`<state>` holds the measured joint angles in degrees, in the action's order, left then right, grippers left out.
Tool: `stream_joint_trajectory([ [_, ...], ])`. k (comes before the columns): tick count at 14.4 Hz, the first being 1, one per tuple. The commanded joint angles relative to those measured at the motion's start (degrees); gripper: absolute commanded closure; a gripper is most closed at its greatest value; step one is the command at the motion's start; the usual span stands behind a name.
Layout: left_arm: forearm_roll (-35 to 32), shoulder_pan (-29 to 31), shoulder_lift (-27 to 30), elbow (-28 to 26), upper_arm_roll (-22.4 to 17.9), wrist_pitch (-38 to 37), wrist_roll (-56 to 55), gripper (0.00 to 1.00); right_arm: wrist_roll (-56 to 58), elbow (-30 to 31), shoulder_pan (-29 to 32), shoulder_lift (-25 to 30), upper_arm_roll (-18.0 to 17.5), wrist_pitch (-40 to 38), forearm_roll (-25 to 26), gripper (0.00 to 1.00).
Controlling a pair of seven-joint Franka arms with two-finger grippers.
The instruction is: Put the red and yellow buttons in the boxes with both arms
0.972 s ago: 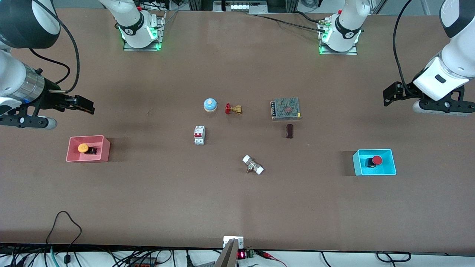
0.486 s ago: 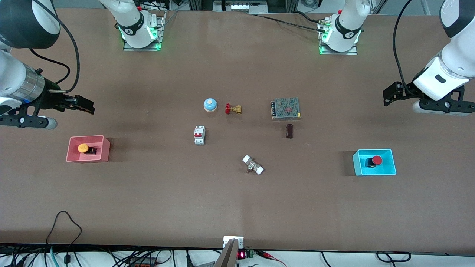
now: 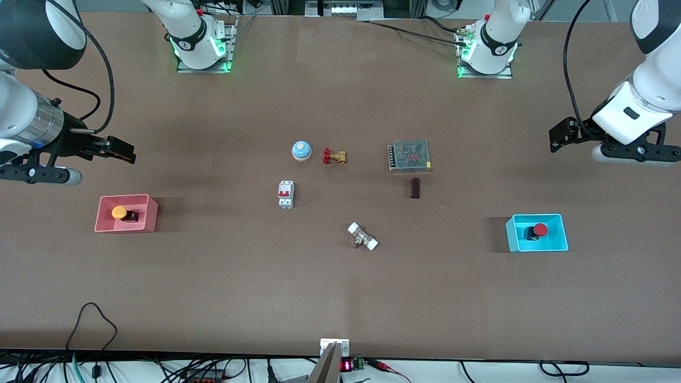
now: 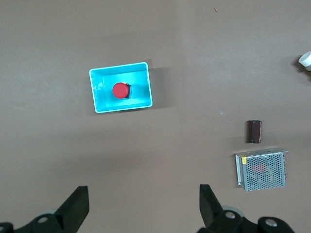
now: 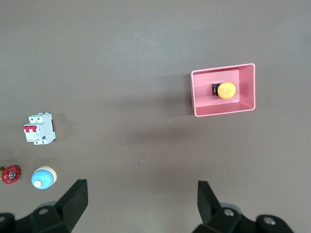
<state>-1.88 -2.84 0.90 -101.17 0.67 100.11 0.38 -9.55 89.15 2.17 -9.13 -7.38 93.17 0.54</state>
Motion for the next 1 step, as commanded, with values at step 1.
stream_joint_trajectory([
  [1,0.1,0.6,0.9,-0.7,0.6,-0.2,0.2,0.0,1.2,-0.2,-0.2,0.6,0.6,-1.0,-1.1,0.0],
])
